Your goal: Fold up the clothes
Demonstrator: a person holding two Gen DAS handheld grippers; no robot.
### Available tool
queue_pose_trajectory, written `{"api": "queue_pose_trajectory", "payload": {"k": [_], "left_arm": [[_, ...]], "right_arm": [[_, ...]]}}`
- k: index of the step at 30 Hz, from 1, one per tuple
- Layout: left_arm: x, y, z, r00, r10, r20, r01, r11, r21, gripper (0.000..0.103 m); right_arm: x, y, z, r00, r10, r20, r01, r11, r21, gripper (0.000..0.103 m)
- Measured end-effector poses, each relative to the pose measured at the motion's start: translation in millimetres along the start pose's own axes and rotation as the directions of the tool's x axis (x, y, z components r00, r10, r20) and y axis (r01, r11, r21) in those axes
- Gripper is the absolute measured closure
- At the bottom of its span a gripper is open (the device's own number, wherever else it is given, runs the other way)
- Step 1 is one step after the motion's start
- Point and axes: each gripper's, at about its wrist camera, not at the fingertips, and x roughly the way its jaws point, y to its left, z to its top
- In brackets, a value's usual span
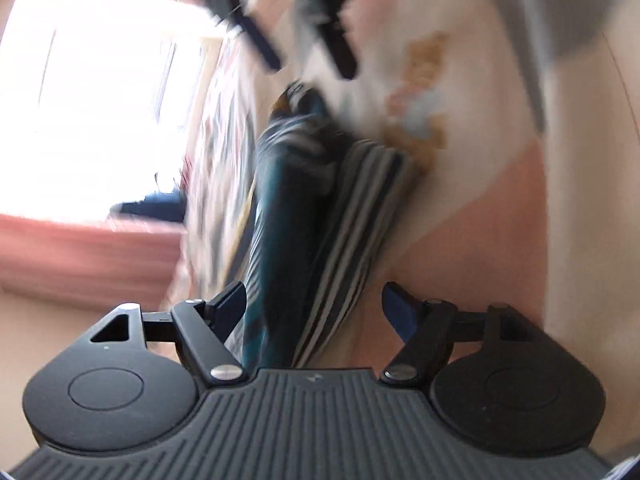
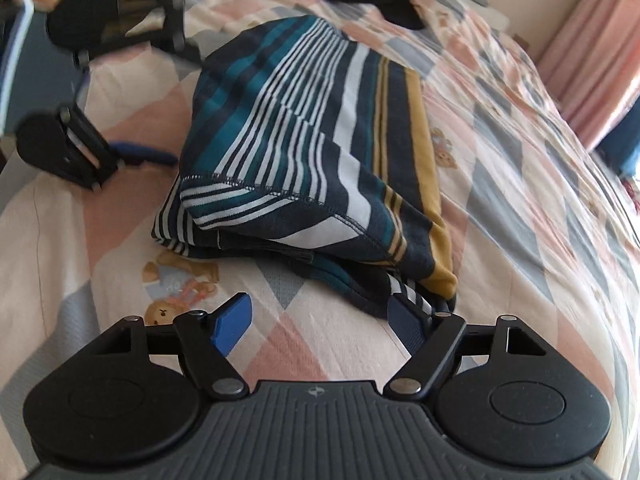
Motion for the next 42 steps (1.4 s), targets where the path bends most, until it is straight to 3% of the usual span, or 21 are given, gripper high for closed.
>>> {"api": "queue_pose_trajectory", "payload": {"k": [3,5,7,9,12,17,21,23,24,25,26,28,29,31,33,35,37,38,39,40,42], "left_arm": [[13,-3,0,0.999,0.052,-0.001,-0.052,0.999,-0.013,0.031],[21,2,1,0.999,0.052,-0.013,-0.053,0.997,-0.064,0.038],[23,7,2,0.999,0.039,-0.02,-0.041,0.992,-0.117,0.062],[22,10,2,0.999,0.039,-0.019,-0.041,0.986,-0.164,0.07],[17,21,2,0.999,0.036,-0.017,-0.04,0.966,-0.255,0.074],[23,28,4,0.999,0.038,-0.024,-0.043,0.955,-0.294,0.067],[20,42,6,1.0,-0.005,-0.006,0.002,0.935,-0.355,0.08],[16,57,3,0.999,-0.034,0.005,0.033,0.912,-0.408,0.083],[13,70,0,0.998,-0.062,0.012,0.061,0.888,-0.455,0.085],[11,85,-3,0.995,-0.095,0.02,0.092,0.857,-0.507,0.085],[9,102,-10,0.99,-0.134,0.032,0.128,0.808,-0.575,0.086],[7,137,-34,0.976,-0.208,0.068,0.193,0.671,-0.716,0.086],[6,155,-46,0.966,-0.241,0.092,0.221,0.59,-0.776,0.086],[8,188,-80,0.942,-0.3,0.149,0.261,0.377,-0.889,0.086],[14,209,-123,0.919,-0.333,0.212,0.265,0.124,-0.956,0.086],[28,226,-169,0.897,-0.345,0.276,0.243,-0.136,-0.96,0.087],[41,232,-207,0.898,-0.322,0.3,0.183,-0.347,-0.92,0.087],[46,233,-224,0.899,-0.318,0.3,0.147,-0.427,-0.892,0.087],[53,232,-240,0.905,-0.317,0.285,0.104,-0.485,-0.868,0.087],[65,233,-251,0.911,-0.322,0.257,0.054,-0.524,-0.85,0.087],[84,222,-273,0.904,-0.356,0.238,-0.037,-0.619,-0.784,0.086]], "right_arm": [[5,-1,-6,1.0,-0.023,0.005,0.023,0.997,-0.069,0.019],[9,-5,-14,0.999,-0.048,0.005,0.049,0.989,-0.141,0.019],[12,-11,-22,0.995,-0.097,0.014,0.098,0.969,-0.225,0.018],[18,-21,-32,0.987,-0.158,0.032,0.16,0.934,-0.32,0.016],[32,-32,-51,0.974,-0.214,0.075,0.223,0.839,-0.497,0.016],[63,-40,-75,0.958,-0.169,0.233,0.286,0.628,-0.723,0.016],[93,-49,-71,0.934,-0.139,0.331,0.35,0.555,-0.755,0.017],[100,-54,-65,0.948,-0.093,0.305,0.304,0.549,-0.779,0.029],[98,-57,-59,0.963,-0.062,0.262,0.253,0.541,-0.802,0.063],[96,-60,-54,0.976,-0.032,0.214,0.198,0.527,-0.826,0.071],[94,-63,-48,0.986,-0.003,0.164,0.143,0.511,-0.848,0.072],[80,-88,-8,0.995,0.101,0.023,-0.043,0.609,-0.792,0.076],[73,-102,14,0.986,0.163,-0.045,-0.142,0.656,-0.741,0.076],[61,-134,62,0.952,0.271,-0.146,-0.299,0.702,-0.647,0.077],[55,-164,111,0.901,0.369,-0.228,-0.432,0.716,-0.548,0.077],[57,-194,160,0.857,0.449,-0.254,-0.515,0.72,-0.465,0.077],[70,-225,206,0.817,0.522,-0.244,-0.576,0.733,-0.361,0.077],[82,-236,227,0.804,0.548,-0.232,-0.595,0.739,-0.315,0.077],[95,-247,246,0.788,0.574,-0.222,-0.615,0.742,-0.267,0.077],[111,-255,264,0.781,0.59,-0.203,-0.624,0.745,-0.237,0.077],[156,-269,293,0.76,0.626,-0.173,-0.648,0.75,-0.133,0.076]]}}
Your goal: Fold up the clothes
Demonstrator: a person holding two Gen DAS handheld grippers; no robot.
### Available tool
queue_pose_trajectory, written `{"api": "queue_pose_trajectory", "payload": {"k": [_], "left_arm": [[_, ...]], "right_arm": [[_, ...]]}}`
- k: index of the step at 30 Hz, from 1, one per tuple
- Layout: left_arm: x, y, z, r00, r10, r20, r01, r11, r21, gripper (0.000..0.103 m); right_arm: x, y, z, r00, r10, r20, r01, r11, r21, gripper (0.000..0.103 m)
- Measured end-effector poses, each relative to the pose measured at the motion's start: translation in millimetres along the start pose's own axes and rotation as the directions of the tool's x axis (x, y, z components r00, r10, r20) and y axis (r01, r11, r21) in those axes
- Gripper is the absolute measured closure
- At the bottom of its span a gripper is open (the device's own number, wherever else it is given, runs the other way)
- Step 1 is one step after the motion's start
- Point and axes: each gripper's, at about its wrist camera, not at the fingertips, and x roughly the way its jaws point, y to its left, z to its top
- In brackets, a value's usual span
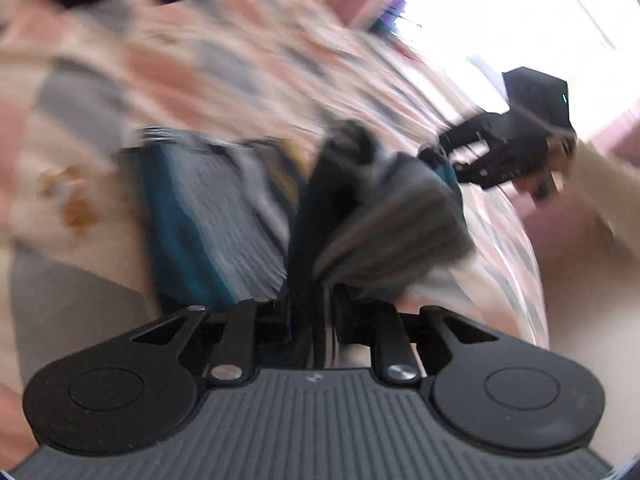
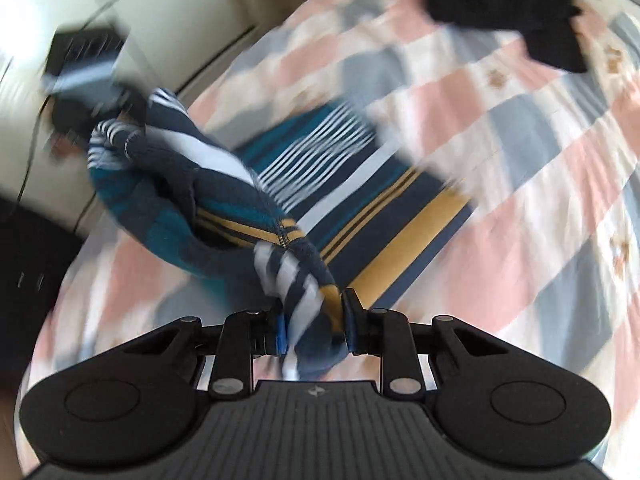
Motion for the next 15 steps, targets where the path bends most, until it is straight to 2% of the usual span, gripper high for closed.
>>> {"api": "queue_pose_trajectory", "payload": {"k": [2,4,5,6,8,10,12,13,15], "left_arm": [[14,25,10,0.999,0.017,-0.028,-0.021,0.988,-0.15,0.086],[20,41,13,0.999,-0.014,-0.047,0.003,0.973,-0.231,0.086],[21,46,14,0.998,-0.037,-0.05,0.023,0.967,-0.252,0.085],[20,49,15,0.997,-0.056,-0.053,0.04,0.966,-0.256,0.085],[20,50,17,0.995,-0.08,-0.057,0.064,0.97,-0.234,0.084],[23,51,21,0.993,-0.1,-0.059,0.085,0.971,-0.224,0.084],[30,53,26,0.991,-0.13,-0.045,0.117,0.968,-0.221,0.081],[32,53,28,0.989,-0.145,-0.034,0.134,0.967,-0.216,0.076],[37,51,32,0.985,-0.173,-0.012,0.168,0.966,-0.195,0.071]], "right_arm": [[34,-43,18,0.999,0.026,0.031,-0.031,0.985,0.172,0.072],[68,-76,19,0.997,0.05,0.056,-0.067,0.93,0.362,0.06],[78,-86,15,0.995,0.06,0.077,-0.087,0.897,0.434,0.06],[86,-95,10,0.993,0.068,0.1,-0.109,0.862,0.495,0.057],[84,-103,-11,0.976,0.076,0.205,-0.184,0.792,0.582,0.049],[69,-103,-39,0.939,0.081,0.333,-0.29,0.709,0.643,0.019],[56,-95,-65,0.905,0.074,0.419,-0.36,0.657,0.662,0.006],[50,-90,-77,0.887,0.068,0.457,-0.392,0.634,0.667,0.006],[55,-83,-82,0.894,0.035,0.446,-0.365,0.632,0.683,0.007]]}}
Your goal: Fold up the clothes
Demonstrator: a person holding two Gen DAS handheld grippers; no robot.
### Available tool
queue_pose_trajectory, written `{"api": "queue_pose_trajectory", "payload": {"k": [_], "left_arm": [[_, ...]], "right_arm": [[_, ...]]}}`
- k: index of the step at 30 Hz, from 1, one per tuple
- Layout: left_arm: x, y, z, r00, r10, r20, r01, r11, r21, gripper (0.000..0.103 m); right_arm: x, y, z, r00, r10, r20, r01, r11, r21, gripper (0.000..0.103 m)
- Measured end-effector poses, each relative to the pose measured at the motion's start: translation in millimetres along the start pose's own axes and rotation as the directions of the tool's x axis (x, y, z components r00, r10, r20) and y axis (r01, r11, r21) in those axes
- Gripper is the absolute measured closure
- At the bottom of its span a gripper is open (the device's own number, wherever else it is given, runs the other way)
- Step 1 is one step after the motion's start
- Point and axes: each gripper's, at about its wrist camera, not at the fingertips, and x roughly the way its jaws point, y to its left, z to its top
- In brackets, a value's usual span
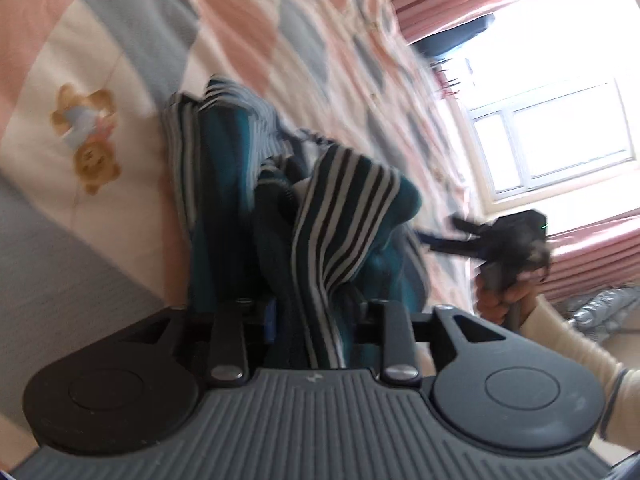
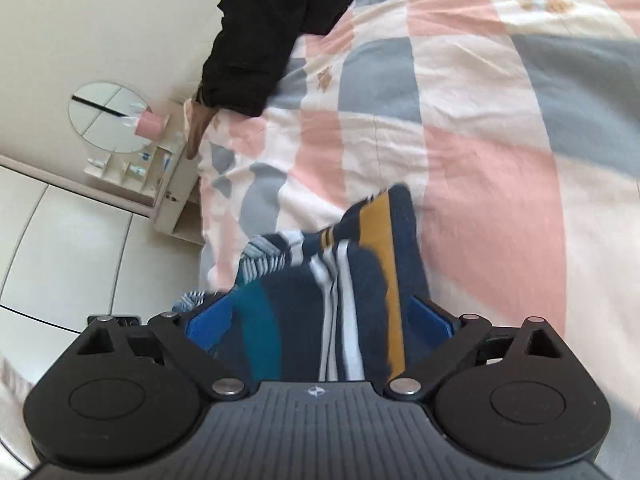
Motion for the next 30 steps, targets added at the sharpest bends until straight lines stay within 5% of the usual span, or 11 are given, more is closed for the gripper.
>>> {"api": "queue_pose_trajectory", "payload": {"k": [2,4,7,12,14,17,20,22,24,27,30], "left_arm": [[7,-4,5,1.0,-0.003,0.004,0.003,0.999,0.032,0.073],[4,-12,10,0.999,0.018,0.032,-0.021,0.996,0.087,0.087],[-17,-23,17,0.992,0.017,0.122,-0.037,0.986,0.162,0.088],[-9,-7,50,0.981,0.058,0.183,-0.082,0.989,0.124,0.088],[7,22,53,0.985,0.104,0.139,-0.107,0.994,0.011,0.087],[6,53,56,0.993,0.063,0.102,-0.047,0.988,-0.148,0.086],[-12,32,63,0.99,0.072,0.119,-0.073,0.997,0.005,0.082],[-15,18,68,0.988,0.085,0.132,-0.1,0.989,0.109,0.067],[-16,14,76,0.985,0.083,0.154,-0.105,0.985,0.135,0.067],[-14,17,87,0.984,0.063,0.167,-0.086,0.987,0.134,0.069],[1,19,91,0.983,0.117,0.141,-0.139,0.978,0.157,0.086]], "right_arm": [[21,-1,-7,0.998,-0.052,-0.025,0.051,0.999,-0.01,0.017],[39,3,-13,0.995,-0.091,-0.047,0.089,0.995,-0.039,0.069],[32,21,-10,0.997,-0.064,0.041,0.067,0.993,-0.096,0.077],[15,40,13,0.98,0.006,0.197,0.019,0.992,-0.126,0.08],[40,27,23,0.983,-0.071,0.17,0.082,0.995,-0.06,0.08],[81,-4,34,0.979,-0.183,0.093,0.174,0.98,0.092,0.079],[87,-7,37,0.977,-0.183,0.105,0.171,0.978,0.117,0.075],[83,1,37,0.97,-0.22,0.1,0.214,0.974,0.069,0.05],[80,8,40,0.96,-0.26,0.101,0.26,0.965,0.014,0.043],[75,15,47,0.958,-0.253,0.134,0.256,0.967,-0.007,0.034],[86,17,56,0.961,-0.239,0.139,0.244,0.97,-0.019,0.035]]}}
